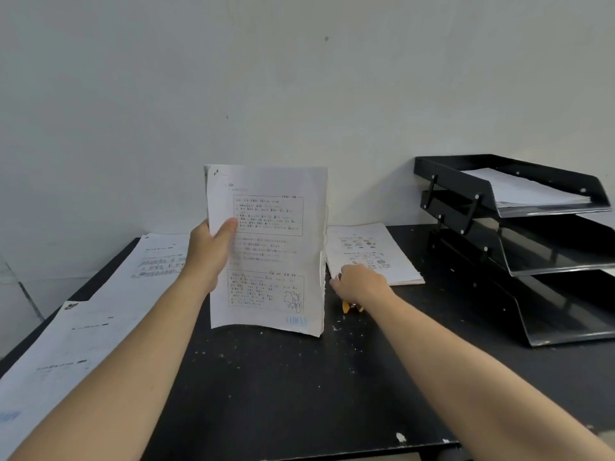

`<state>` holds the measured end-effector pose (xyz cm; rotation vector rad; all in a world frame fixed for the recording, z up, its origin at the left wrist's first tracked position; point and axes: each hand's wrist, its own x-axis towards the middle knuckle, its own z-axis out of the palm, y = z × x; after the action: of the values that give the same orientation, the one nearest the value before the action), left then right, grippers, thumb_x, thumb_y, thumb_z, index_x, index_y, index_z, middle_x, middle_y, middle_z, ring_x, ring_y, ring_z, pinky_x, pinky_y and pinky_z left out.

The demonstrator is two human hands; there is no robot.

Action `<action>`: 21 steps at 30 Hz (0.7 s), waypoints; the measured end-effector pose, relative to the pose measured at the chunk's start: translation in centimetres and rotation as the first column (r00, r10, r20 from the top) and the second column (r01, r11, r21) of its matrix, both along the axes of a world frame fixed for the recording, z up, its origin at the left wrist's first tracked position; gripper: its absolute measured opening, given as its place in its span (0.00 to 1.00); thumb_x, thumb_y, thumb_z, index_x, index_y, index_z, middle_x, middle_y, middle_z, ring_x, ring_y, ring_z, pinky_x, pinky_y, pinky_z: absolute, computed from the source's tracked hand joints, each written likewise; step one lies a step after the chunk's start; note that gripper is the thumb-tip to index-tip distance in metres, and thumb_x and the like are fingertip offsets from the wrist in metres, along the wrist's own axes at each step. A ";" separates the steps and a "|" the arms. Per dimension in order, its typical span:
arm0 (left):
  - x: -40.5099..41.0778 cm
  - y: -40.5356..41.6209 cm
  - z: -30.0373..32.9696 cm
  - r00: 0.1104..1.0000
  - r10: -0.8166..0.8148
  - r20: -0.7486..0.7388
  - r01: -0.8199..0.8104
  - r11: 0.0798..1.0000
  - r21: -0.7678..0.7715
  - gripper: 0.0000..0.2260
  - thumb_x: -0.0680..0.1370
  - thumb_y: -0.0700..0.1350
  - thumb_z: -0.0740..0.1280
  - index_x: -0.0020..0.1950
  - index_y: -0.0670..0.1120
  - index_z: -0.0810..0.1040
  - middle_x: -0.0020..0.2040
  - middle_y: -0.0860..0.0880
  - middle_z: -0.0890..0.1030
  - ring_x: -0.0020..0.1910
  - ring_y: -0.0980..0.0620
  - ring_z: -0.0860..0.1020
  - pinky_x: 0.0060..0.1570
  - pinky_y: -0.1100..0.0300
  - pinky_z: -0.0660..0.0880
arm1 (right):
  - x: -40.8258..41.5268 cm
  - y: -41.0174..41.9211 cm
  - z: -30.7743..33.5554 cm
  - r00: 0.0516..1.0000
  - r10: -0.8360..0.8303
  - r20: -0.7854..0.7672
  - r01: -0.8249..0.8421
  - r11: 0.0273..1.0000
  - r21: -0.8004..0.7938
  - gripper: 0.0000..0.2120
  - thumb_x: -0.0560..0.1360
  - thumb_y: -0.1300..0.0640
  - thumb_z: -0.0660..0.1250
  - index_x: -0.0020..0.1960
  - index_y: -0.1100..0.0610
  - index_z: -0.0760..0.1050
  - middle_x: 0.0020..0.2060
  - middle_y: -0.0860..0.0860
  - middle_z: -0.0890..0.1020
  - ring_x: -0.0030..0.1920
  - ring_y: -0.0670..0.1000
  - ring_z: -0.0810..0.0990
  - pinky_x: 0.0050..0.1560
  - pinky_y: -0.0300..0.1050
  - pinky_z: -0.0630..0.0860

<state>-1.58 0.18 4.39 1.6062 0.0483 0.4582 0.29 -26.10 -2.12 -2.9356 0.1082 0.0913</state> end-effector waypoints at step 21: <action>0.5 -4.1 2.0 0.972 -0.183 -0.146 0.153 0.969 -0.193 0.07 0.83 0.49 0.67 0.60 0.52 0.79 0.54 0.53 0.83 0.54 0.51 0.81 0.52 0.52 0.77 | -1.8 -3.6 6.1 0.974 0.220 0.052 -0.119 0.303 0.945 0.21 0.81 0.62 0.70 0.72 0.60 0.72 0.60 0.55 0.85 0.57 0.56 0.87 0.56 0.54 0.85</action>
<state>-1.12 -3.96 6.43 1.4516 0.0739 0.1845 -1.52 -29.72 3.97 -1.6894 -0.2007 0.2268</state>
